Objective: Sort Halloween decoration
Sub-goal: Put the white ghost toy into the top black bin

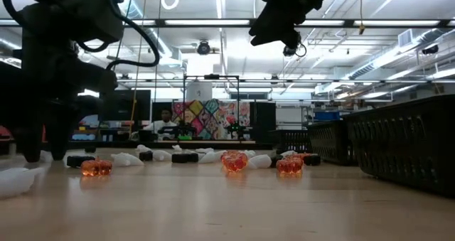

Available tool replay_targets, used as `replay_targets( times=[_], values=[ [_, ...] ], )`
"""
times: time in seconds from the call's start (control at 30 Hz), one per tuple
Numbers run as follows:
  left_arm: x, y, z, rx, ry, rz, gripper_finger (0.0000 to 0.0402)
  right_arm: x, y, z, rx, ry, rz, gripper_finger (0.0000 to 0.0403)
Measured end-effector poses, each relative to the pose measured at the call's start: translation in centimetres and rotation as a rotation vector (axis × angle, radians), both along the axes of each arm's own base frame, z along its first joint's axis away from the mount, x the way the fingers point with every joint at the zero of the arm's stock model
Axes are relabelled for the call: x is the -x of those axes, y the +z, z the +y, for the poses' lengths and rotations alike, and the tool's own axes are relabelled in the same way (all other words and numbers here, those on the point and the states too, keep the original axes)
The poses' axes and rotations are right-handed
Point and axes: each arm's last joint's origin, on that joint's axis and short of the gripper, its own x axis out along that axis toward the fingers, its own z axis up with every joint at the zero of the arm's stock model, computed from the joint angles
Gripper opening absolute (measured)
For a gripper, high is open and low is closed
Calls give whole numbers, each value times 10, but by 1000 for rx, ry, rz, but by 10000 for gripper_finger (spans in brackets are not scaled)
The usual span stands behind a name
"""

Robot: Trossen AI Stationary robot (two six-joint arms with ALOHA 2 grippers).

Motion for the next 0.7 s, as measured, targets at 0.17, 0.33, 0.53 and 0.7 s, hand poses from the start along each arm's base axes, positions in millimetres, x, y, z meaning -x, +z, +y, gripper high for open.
replay_targets(
  times=[0.17, 0.33, 0.53, 0.7],
  values=[
    [0, -2, 0, -9, 15, 11, 162, 0, 0, 0, 1, 1, 0, 132],
    [1, -1, 0, -10, 37, 16, 122, 0, 0, 0, 8, 6, 0, 132],
    [1, -1, 0, -7, 55, 15, 72, -1, 1, 0, 20, 10, -9, 132],
    [1, -1, 0, 6, 89, 15, 43, -1, 1, 0, 21, 11, -8, 132]
  ],
)
